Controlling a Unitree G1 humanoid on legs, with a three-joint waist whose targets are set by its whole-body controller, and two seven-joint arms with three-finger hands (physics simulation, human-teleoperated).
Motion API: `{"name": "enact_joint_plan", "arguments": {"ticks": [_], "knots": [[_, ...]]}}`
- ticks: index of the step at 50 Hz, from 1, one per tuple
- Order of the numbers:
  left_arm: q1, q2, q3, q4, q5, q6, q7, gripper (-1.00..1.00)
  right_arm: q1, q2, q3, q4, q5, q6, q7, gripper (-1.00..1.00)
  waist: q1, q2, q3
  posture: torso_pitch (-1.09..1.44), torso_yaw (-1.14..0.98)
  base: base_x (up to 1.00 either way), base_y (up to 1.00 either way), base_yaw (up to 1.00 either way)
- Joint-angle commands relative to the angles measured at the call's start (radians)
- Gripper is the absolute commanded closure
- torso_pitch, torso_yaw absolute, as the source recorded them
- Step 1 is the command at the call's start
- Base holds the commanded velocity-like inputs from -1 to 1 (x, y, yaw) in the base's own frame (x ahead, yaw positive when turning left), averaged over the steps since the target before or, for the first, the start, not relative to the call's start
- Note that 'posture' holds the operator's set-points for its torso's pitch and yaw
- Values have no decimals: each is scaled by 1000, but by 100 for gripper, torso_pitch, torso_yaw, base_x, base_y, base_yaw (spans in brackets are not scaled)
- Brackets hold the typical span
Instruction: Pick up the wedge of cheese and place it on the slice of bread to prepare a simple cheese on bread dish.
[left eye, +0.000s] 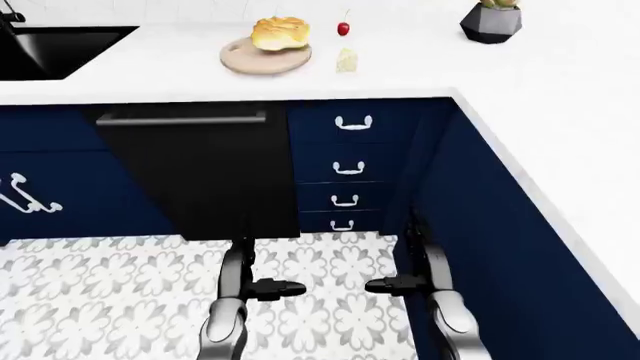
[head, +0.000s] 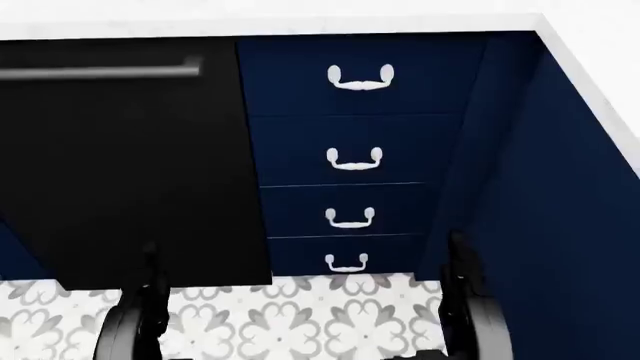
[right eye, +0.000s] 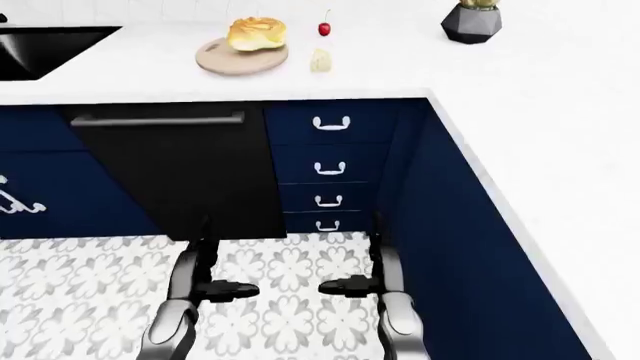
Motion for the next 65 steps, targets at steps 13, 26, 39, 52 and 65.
{"name": "enact_joint_plan", "arguments": {"ticks": [13,26,39,52,65], "knots": [[-43,13,31,-92,-34,-70,18,-100,0,3,34,-112,-91,-71,-24,-100,9,-2,-78,0,0,0,0,0],[-25,10,27,-128,-36,-51,11,-100,10,4,35,-132,-100,-64,-23,-100,-6,40,-66,0,0,0,26,0],[-9,4,16,-143,-28,-51,6,-100,16,4,33,-144,-97,-60,-20,-100,1,-13,-54,0,0,0,33,0],[-7,3,15,-147,-27,-50,6,-100,15,4,35,-141,-98,-64,-18,-100,-11,-9,-54,0,0,0,33,0],[-17,6,22,-135,-30,-52,7,-100,20,3,33,-150,-96,-63,-14,-100,2,5,-52,0,0,0,33,0]]}}
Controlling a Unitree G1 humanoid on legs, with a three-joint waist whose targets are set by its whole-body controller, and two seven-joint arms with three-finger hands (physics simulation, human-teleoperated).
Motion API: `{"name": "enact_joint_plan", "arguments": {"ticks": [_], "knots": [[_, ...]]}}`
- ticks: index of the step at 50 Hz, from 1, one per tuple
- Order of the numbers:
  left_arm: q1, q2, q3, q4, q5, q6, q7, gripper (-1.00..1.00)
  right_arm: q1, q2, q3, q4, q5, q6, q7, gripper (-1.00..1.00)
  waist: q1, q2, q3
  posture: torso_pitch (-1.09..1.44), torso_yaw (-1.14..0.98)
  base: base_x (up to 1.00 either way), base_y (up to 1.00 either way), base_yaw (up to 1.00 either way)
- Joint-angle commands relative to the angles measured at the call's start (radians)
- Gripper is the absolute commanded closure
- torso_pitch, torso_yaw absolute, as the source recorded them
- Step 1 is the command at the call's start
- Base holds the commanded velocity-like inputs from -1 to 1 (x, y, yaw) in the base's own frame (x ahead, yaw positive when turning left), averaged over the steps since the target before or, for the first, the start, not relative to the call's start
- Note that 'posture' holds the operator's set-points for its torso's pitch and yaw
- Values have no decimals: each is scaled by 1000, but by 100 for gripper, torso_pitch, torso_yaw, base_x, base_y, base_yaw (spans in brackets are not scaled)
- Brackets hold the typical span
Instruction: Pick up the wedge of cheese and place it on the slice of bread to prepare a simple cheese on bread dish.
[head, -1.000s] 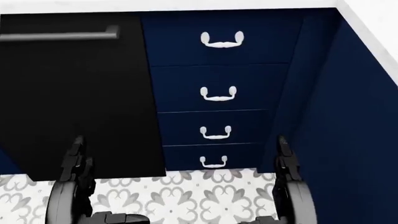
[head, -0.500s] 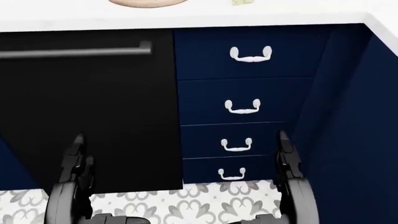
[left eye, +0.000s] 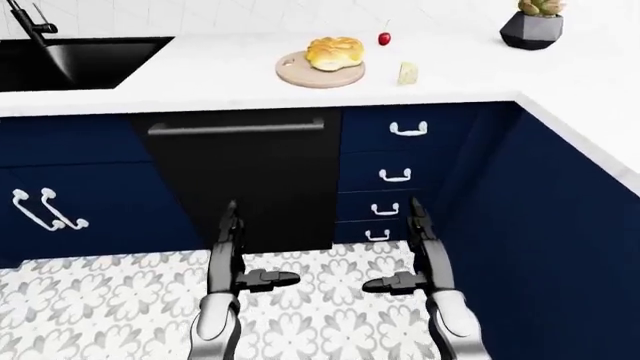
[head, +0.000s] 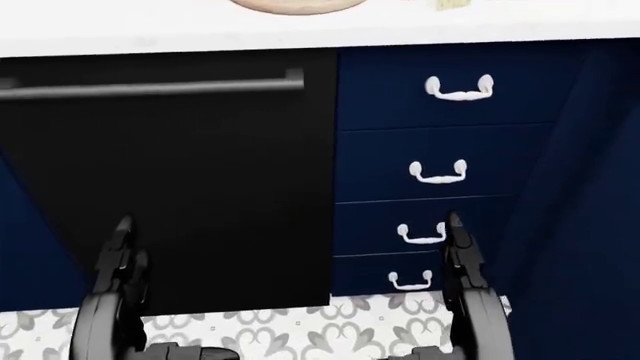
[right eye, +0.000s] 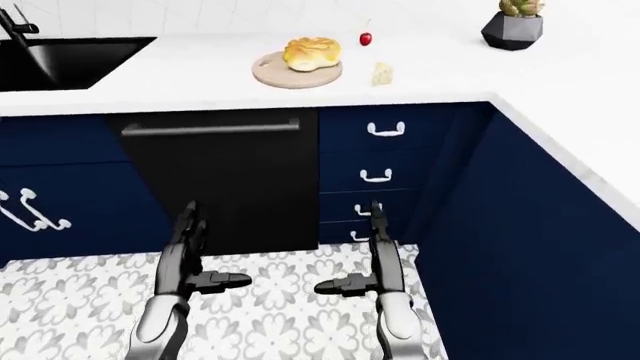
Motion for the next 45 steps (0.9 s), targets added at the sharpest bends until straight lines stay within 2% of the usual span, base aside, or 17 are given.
{"name": "enact_joint_plan", "arguments": {"ticks": [1,6,7,8,10,14,16,18,19,20,24,29,32,34,35,39,45], "knots": [[-20,0,-3,-41,-3,-33,-4,-100,-16,-2,-1,-37,0,-31,-5,-100,-1,2,-12,0,0,0,34,0],[-40,5,7,-3,-8,-47,-2,-100,-11,-2,-3,-46,4,-31,-4,-100,-7,-72,-20,0,0,0,34,0],[-38,5,6,-3,-8,-48,-1,-100,-10,-2,-3,-43,4,-33,-4,-100,-19,-32,-20,0,0,0,33,0],[-33,3,1,-7,-4,-50,-1,-100,-10,-2,-3,-45,4,-32,-4,-100,-11,-50,-21,0,0,0,33,0],[-29,2,-3,-12,-2,-50,-2,-100,-8,-2,-3,-50,5,-31,-4,-100,-15,-51,-29,0,0,0,33,0],[-27,2,-2,-15,-3,-49,-3,-100,-9,-2,-2,-47,3,-32,-4,-100,-13,-10,-17,0,0,0,33,0],[-25,2,-3,-18,-2,-49,-3,-100,-8,-2,-3,-48,4,-33,-4,-100,-15,25,-13,0,0,0,33,0],[-25,1,-4,-17,0,-51,-2,-100,-9,-3,-3,-49,3,-30,-3,-100,-13,95,-30,0,0,0,29,0],[-27,2,-3,-19,1,-43,-1,-100,-15,-4,-10,-48,6,-20,-6,-100,-21,97,-26,0,0,0,0,0],[-28,4,-2,-36,0,-24,-3,-100,-20,-5,-17,-60,11,-3,-9,-100,-10,81,-8,0,0,0,0,0],[-116,39,39,-128,-31,167,4,-100,-99,-19,-52,-71,-1,122,-64,-100,-11,53,-20,0,0,0,0,0],[-448,135,128,-198,-142,549,69,-100,-285,-85,-117,-252,60,494,8,-100,2,13,-27,0,0,0,0,0],[-597,196,143,-180,-185,669,107,-100,-418,-138,-166,-327,108,680,26,-100,11,-9,-29,0,0,0,0,0],[-704,239,143,-159,-198,739,123,-100,-564,-215,-191,-334,143,791,74,-100,19,-39,-36,0,0,0,0,0],[-769,258,149,-133,-211,777,128,-100,-651,-272,-183,-306,125,848,87,-100,19,-21,-33,0,0,0,0,0],[-980,334,131,-19,-205,831,132,-100,-983,-395,-185,-159,148,1027,141,-100,16,-6,-40,0,0,0,0,0],[-1263,398,111,266,-158,835,89,-100,-1338,-501,-97,180,62,1016,266,-100,6,4,-26,0,0,0,0,0]]}}
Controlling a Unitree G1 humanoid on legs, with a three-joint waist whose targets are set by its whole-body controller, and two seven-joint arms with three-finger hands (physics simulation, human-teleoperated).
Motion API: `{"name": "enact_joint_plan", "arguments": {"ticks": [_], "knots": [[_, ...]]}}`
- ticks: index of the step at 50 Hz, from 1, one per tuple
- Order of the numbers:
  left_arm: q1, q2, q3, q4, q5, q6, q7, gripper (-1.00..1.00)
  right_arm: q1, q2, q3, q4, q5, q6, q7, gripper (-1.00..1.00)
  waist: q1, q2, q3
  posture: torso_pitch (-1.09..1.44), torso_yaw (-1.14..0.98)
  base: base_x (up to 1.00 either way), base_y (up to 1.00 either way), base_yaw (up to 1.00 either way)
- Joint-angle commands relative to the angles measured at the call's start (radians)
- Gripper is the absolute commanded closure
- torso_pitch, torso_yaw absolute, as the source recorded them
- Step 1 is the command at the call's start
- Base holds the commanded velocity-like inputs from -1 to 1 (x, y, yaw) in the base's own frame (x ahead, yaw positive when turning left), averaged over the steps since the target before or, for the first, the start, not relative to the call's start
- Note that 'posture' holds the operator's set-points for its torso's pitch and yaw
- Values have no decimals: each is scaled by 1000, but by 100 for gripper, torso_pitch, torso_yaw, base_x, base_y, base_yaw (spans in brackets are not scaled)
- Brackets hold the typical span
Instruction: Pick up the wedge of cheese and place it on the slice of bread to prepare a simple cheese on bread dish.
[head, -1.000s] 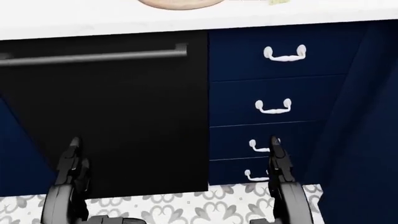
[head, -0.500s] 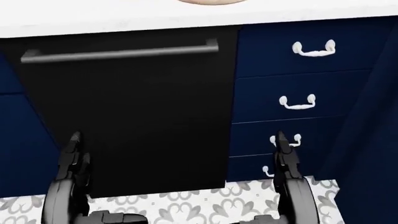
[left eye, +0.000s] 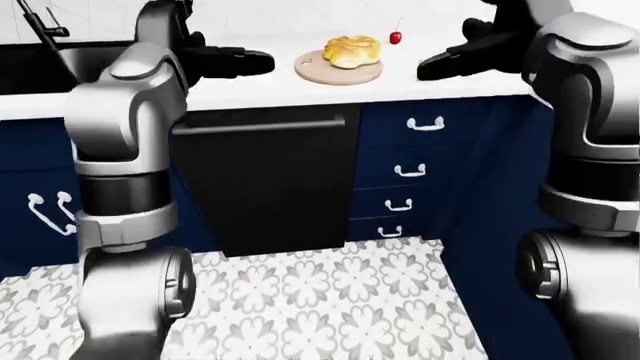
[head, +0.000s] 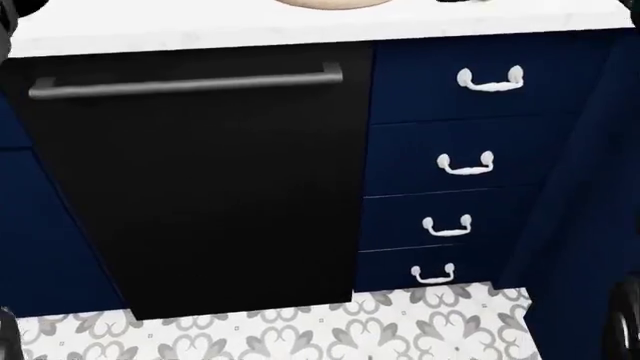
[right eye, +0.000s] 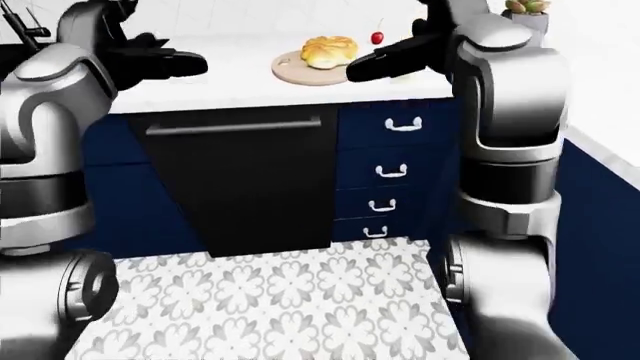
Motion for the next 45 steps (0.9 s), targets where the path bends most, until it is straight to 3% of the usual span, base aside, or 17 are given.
{"name": "enact_joint_plan", "arguments": {"ticks": [1,7,8,12,15,21,25,27,28,29,31,38,41,42,43,44,45], "knots": [[-94,30,9,65,30,-43,-14,-100,-109,-24,10,62,-51,-33,62,-100,1,-1,-19,0,0,0,0,0],[-197,50,7,164,58,-59,-27,-100,-245,-33,15,223,-154,-87,133,-100,-2,5,-9,0,0,0,0,0],[-205,51,6,175,62,-63,-29,-100,-251,-31,14,234,-166,-91,142,-100,-2,6,-36,0,0,12,0,0],[-238,46,3,212,75,-70,-30,-100,-266,-24,7,274,-211,-114,164,-100,-1,21,-6,0,0,20,0,0],[-265,51,15,222,69,-59,-28,-100,-278,-25,0,286,-237,-117,179,-100,-3,35,0,0,0,30,0,0],[-258,49,6,222,76,-66,-28,-100,-284,-23,-11,278,-264,-106,201,-100,-5,34,6,0,0,42,0,0],[-261,45,4,210,78,-54,-29,-100,-290,-19,-14,278,-272,-104,208,-100,8,5,7,0,0,45,0,0],[-265,47,4,204,79,-47,-31,-100,-291,-17,-16,277,-274,-103,211,-100,14,-33,4,0,0,44,0,0],[-267,48,4,204,80,-45,-33,-100,-294,-17,-16,280,-275,-104,213,-100,16,-69,-9,0,0,45,0,0],[-269,50,4,202,81,-42,-34,-100,-298,-18,-16,281,-277,-103,215,-100,9,-58,-4,0,0,44,0,0],[-273,50,4,193,81,-33,-35,-100,-300,-17,-14,279,-280,-99,219,-100,15,-61,3,0,0,45,0,0],[-271,42,4,182,84,-25,-32,-100,-294,-18,-16,265,-287,-92,231,-100,-4,1,6,0,0,45,0,0],[-274,39,4,185,85,-27,-32,-100,-300,-18,-15,272,-290,-96,235,-100,-17,61,-11,0,0,46,0,0],[-274,39,4,184,85,-27,-32,-100,-304,-18,-14,275,-291,-96,237,-100,-17,92,-43,0,0,47,0,0],[-274,38,5,184,84,-26,-32,-100,-305,-18,-14,276,-292,-95,238,-100,-10,67,-4,0,0,46,0,0],[-272,38,5,184,84,-27,-31,-100,-307,-18,-13,278,-293,-96,240,-100,-22,89,16,0,0,47,0,0],[-272,39,5,184,84,-27,-32,-100,-309,-19,-12,280,-295,-96,241,-100,-13,82,12,0,0,45,0,0]]}}
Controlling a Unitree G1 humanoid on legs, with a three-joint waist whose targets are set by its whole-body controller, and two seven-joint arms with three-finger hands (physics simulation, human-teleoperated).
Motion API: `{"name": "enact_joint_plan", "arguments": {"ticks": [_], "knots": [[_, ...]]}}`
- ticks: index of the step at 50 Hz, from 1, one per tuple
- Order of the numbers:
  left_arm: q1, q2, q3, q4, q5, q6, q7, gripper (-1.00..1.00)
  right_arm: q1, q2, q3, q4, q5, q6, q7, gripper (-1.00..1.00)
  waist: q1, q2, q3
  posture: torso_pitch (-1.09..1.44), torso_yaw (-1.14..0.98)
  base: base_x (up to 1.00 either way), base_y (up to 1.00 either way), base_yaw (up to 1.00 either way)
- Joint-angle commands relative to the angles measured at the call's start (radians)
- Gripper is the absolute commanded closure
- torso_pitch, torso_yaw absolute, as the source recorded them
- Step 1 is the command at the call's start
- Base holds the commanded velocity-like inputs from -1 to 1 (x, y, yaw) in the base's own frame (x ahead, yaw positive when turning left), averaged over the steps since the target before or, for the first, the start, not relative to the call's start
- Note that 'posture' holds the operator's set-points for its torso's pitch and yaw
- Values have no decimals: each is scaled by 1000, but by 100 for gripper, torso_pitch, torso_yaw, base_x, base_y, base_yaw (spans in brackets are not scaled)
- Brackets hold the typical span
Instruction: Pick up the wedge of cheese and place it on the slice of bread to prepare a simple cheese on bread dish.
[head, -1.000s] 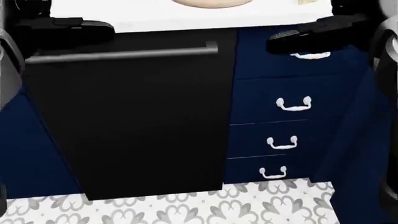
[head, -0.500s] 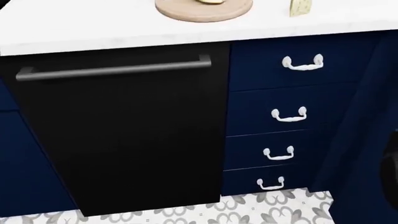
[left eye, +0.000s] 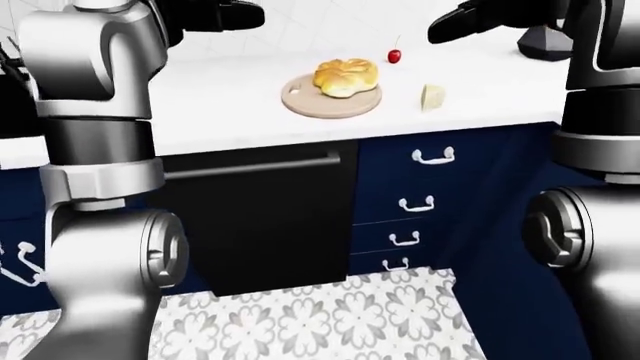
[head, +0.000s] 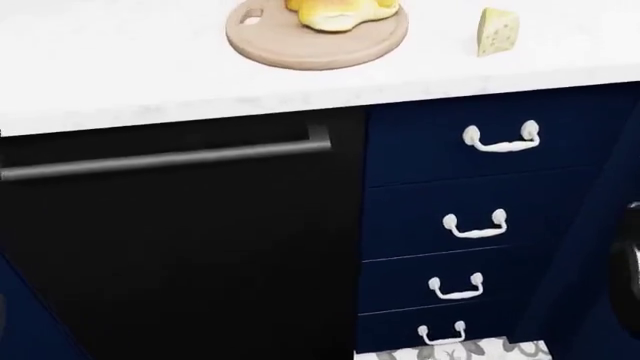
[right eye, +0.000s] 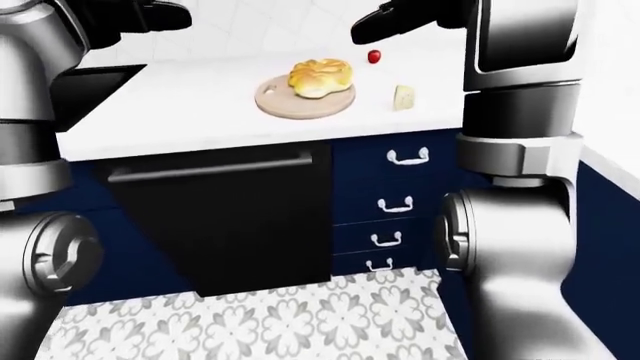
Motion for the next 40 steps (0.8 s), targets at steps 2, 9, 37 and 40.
{"name": "enact_joint_plan", "arguments": {"ticks": [2,9,37,40], "knots": [[-52,6,-1,-37,-3,-30,-2,-100,-55,-25,-20,-30,-15,-31,-7,-100,-7,-7,-41,0,0,46,0,0],[-59,9,-2,-20,-1,-41,-4,-100,-78,-23,-14,-4,-26,-39,2,-100,19,-86,-47,0,0,46,0,0],[-73,14,2,-41,-8,-20,2,-100,-112,-13,-14,21,-60,-47,26,-100,6,-45,-49,0,0,41,0,0],[-76,15,3,-38,-10,-21,3,-100,-118,-13,-12,25,-61,-47,28,-100,15,-94,-58,0,0,40,0,0]]}}
